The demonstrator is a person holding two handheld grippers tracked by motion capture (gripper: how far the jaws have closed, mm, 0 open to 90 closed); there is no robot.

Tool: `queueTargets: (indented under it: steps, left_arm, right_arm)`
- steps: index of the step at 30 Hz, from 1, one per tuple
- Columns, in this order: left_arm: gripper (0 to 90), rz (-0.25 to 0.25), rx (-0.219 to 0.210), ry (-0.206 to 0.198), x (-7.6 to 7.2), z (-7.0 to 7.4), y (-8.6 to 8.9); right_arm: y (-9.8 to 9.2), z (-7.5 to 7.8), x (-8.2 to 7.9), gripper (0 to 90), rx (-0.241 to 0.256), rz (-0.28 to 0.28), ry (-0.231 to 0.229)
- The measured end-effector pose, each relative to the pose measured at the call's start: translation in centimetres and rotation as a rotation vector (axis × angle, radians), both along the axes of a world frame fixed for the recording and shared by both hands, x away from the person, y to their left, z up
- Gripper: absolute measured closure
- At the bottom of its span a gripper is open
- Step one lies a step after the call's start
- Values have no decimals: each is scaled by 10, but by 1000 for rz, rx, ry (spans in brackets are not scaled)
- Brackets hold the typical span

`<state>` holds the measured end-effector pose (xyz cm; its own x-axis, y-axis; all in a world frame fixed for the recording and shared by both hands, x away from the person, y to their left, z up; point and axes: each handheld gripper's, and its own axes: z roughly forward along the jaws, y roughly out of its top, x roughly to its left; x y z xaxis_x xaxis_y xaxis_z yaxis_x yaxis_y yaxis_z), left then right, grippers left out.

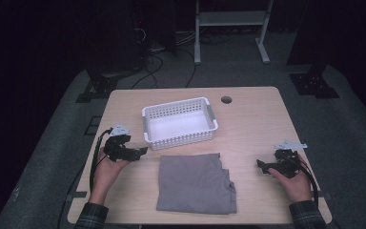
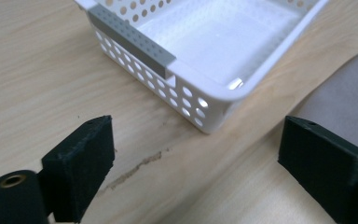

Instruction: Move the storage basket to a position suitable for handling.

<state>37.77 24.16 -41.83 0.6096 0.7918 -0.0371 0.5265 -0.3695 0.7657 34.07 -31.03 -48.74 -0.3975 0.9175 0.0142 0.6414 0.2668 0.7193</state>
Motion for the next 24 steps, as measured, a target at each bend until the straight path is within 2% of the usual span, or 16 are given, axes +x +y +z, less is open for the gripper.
queueTargets:
  steps: [10, 14, 18, 19, 24]
  left_arm:
    - [148, 31, -45, -4, 19, 13, 0]
    - [158, 38, -35, 7, 26, 14, -3]
    - [207, 55, -36, 9, 35, 13, -6]
    - [235, 61, -27, 22, 39, 11, -7]
    - [297, 85, -7, 36, 46, 9, -11]
  right_arm:
    - [0, 0, 0, 42, 0, 0, 0]
    - [0, 0, 0, 42, 0, 0, 0]
    - [0, 0, 0, 42, 0, 0, 0]
    - [0, 0, 0, 42, 0, 0, 0]
    - [0, 0, 0, 42, 0, 0, 0]
